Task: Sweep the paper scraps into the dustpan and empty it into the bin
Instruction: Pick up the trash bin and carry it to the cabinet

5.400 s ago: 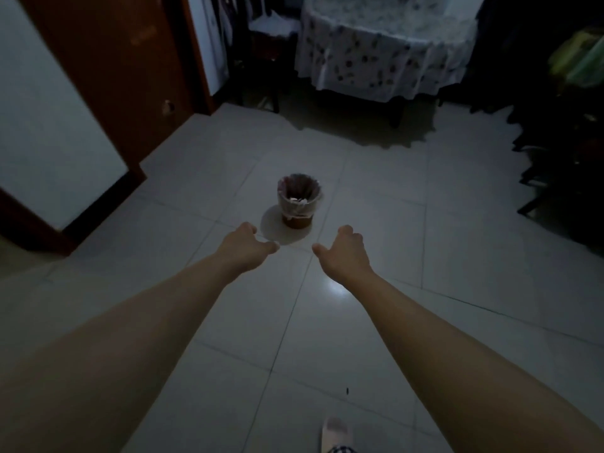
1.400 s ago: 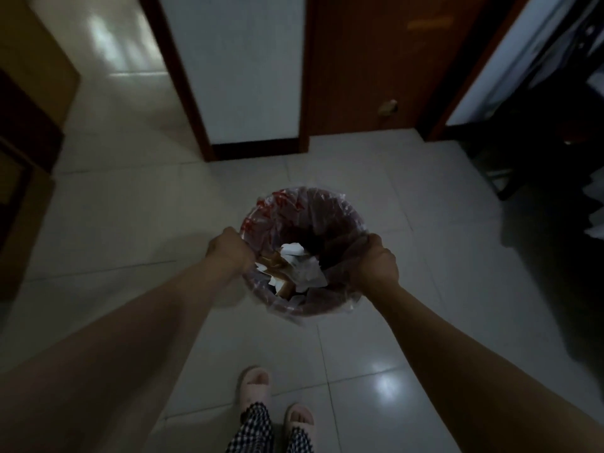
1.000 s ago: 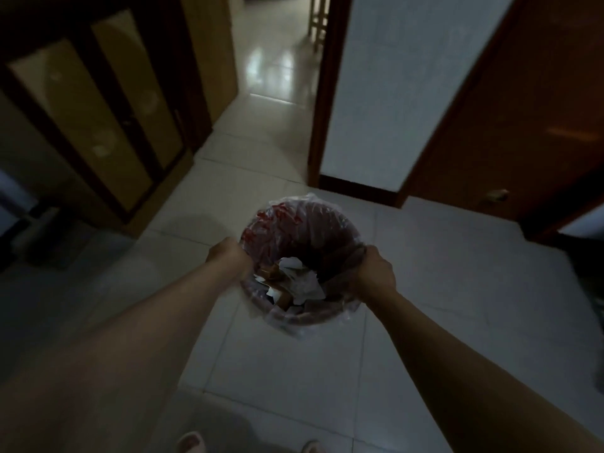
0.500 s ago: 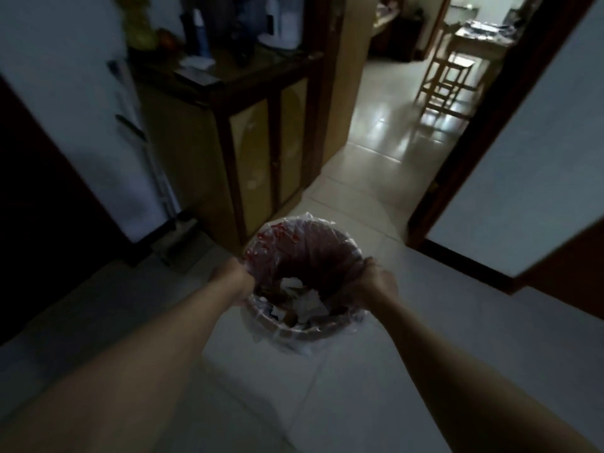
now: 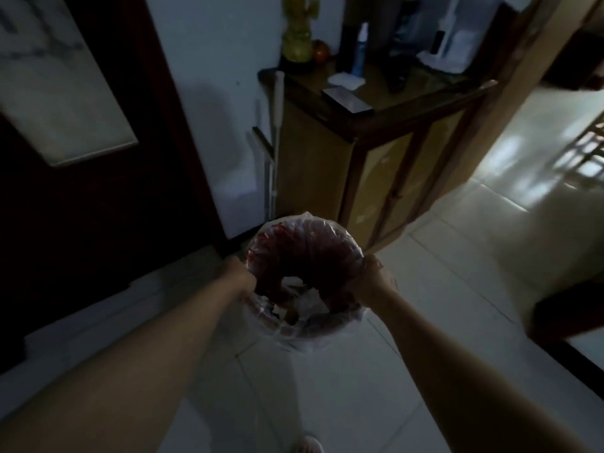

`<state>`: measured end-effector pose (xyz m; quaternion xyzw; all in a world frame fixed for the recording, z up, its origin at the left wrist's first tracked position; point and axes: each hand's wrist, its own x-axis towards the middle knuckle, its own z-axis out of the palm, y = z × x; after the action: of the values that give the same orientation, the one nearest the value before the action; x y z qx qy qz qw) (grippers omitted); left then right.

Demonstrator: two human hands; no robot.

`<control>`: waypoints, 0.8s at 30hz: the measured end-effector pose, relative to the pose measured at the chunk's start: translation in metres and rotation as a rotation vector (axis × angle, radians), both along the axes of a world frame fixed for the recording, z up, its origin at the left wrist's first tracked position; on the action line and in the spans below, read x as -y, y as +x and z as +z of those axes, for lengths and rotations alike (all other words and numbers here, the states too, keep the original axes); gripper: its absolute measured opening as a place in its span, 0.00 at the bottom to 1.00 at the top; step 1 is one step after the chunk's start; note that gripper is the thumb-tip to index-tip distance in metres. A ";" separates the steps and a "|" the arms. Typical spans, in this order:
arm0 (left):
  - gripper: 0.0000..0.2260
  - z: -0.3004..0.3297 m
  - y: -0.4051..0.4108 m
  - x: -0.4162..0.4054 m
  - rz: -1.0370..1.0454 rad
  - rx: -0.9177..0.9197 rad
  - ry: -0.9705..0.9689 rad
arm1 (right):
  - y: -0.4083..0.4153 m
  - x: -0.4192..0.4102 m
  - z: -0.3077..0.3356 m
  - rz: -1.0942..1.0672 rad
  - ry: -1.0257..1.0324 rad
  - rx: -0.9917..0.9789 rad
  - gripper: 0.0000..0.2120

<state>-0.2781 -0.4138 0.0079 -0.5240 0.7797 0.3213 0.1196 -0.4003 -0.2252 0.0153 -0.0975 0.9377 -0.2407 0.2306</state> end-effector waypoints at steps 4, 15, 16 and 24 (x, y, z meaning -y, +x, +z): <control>0.20 -0.015 -0.021 0.053 0.065 -0.010 -0.013 | -0.033 0.059 -0.011 0.058 0.024 0.022 0.21; 0.17 -0.088 -0.091 0.188 -0.075 0.093 0.099 | -0.091 0.181 -0.066 0.023 0.111 0.077 0.20; 0.18 -0.098 -0.097 0.200 -0.096 0.105 0.106 | -0.096 0.190 -0.073 -0.005 0.111 0.085 0.20; 0.18 -0.151 -0.130 0.238 -0.219 0.109 0.168 | -0.123 0.223 -0.121 -0.068 0.149 0.167 0.21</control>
<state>-0.4086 -0.6518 -0.1435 -0.4405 0.7949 0.3414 0.2398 -0.5235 -0.4482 -0.1054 -0.0278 0.9334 -0.1852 0.3061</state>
